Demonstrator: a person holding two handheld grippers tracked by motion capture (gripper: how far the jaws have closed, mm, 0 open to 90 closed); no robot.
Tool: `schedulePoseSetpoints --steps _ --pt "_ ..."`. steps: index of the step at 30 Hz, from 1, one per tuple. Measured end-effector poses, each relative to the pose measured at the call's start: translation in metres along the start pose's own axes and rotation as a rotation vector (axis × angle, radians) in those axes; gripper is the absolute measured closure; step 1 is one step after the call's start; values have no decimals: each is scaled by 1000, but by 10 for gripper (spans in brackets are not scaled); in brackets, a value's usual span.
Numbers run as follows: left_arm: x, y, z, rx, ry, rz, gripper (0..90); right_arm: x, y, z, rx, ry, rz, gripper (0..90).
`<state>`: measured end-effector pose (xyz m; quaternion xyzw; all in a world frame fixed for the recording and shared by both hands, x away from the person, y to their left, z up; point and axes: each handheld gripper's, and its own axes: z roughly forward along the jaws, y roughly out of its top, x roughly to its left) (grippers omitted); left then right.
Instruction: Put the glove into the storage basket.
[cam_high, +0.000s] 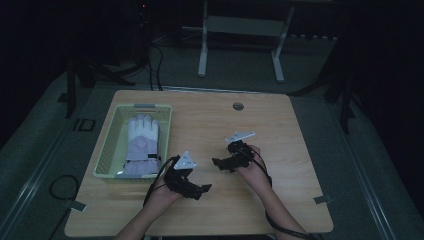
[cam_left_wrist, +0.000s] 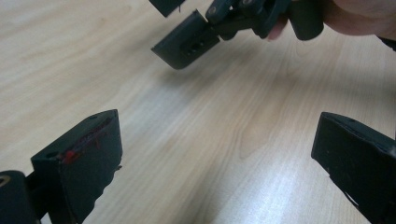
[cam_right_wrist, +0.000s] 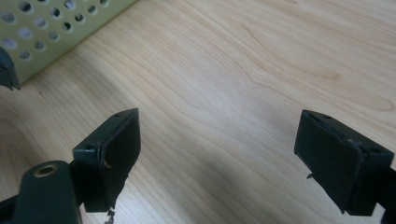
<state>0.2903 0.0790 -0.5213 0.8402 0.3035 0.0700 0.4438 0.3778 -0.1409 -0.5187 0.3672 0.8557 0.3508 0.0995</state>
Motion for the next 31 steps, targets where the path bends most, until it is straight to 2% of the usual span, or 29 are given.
schedulePoseSetpoints --steps 8,19,31 --pt "-8 -10 15 18 -41 15 20 -7 -17 3 -3 2 14 143" --pt "-14 -18 27 19 -66 29 20 -12 -36 5 -1 0 14 141" --pt "-16 -18 29 17 -82 43 20 -15 -42 4 -18 -3 10 142"
